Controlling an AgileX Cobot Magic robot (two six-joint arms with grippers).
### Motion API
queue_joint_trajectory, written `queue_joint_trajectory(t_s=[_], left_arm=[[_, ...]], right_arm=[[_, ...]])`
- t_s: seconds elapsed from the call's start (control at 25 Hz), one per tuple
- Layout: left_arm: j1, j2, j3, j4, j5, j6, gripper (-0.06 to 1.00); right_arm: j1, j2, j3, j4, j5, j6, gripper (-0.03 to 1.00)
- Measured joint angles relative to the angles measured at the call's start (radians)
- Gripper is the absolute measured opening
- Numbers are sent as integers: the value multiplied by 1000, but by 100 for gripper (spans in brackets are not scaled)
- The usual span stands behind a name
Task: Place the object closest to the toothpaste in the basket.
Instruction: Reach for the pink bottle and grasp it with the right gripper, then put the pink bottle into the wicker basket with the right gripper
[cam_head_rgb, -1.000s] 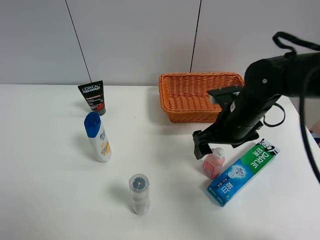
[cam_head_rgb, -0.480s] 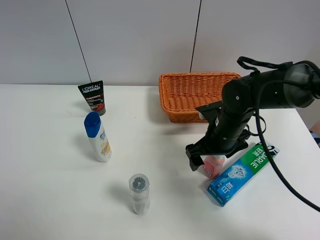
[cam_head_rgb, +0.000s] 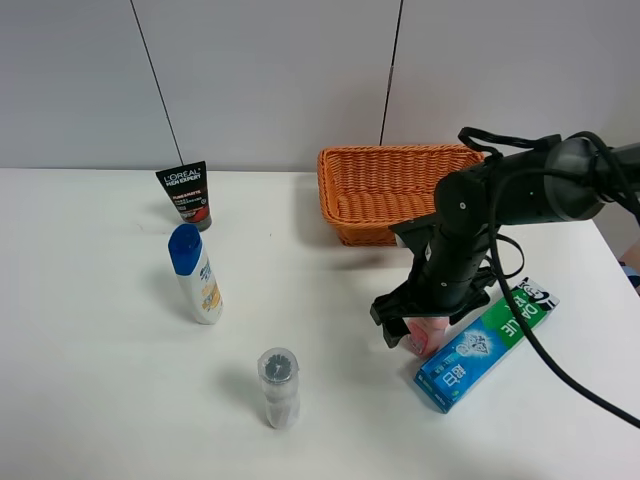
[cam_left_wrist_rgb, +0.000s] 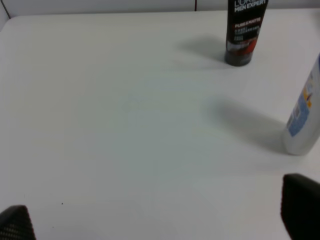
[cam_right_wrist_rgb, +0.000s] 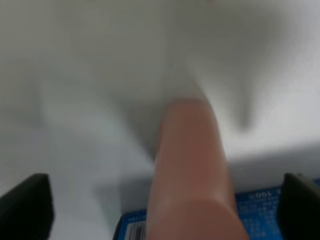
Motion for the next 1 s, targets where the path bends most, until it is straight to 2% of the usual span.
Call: queue_joint_trajectory(t_s=[0.16, 0.44, 0.76, 0.84, 1.0], left_arm=[[0, 0, 0, 0, 0, 0, 99], [0, 0, 0, 0, 0, 0, 99], [0, 0, 0, 0, 0, 0, 99], [0, 0, 0, 0, 0, 0, 99], [0, 0, 0, 0, 0, 0, 99]], right_arm=[[0, 1, 0, -5, -9, 7, 33], [1, -31, -70, -44, -15, 5, 34], [-3, -212, -435, -35, -10, -13, 34], [-24, -208, -503, -66, -10, -30, 34], [-110, -153, -521, -124, -12, -55, 34]])
